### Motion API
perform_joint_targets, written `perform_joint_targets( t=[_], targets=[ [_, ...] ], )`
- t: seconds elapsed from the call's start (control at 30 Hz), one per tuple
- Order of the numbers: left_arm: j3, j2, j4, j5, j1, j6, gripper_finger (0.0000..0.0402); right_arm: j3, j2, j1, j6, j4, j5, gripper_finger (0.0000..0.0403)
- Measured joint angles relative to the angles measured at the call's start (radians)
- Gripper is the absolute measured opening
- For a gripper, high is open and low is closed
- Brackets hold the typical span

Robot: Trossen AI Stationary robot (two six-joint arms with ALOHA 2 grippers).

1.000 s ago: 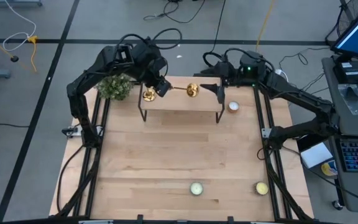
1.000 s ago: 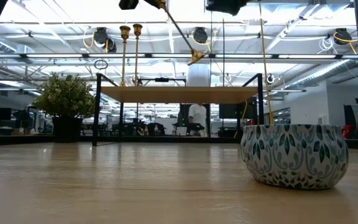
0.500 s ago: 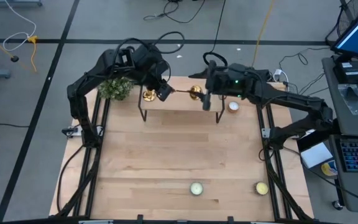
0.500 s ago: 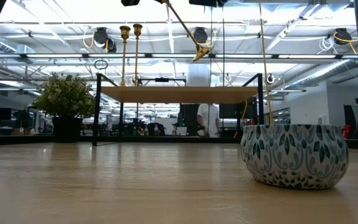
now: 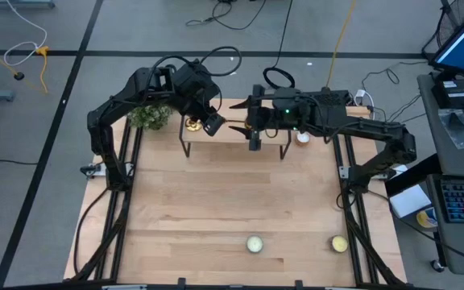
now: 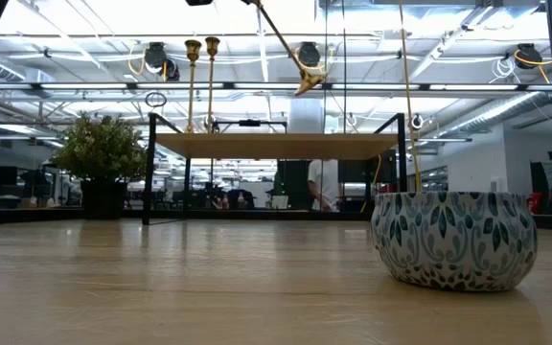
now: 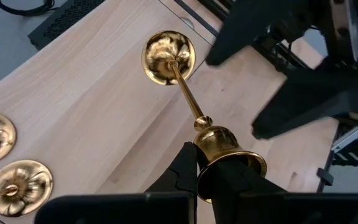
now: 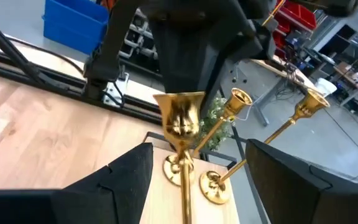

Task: Pick & Place candle stick holders
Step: Put the gold candle holder on the shelf

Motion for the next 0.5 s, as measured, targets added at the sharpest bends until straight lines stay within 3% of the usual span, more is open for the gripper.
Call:
perform_joint_targets(
  t=[0.5],
  targets=[
    [0.000,0.000,0.006,0.003,-0.013,0.009,0.0013,0.034,0.023,0.026,0.030,0.011,-0.011,0.0230]
  ],
)
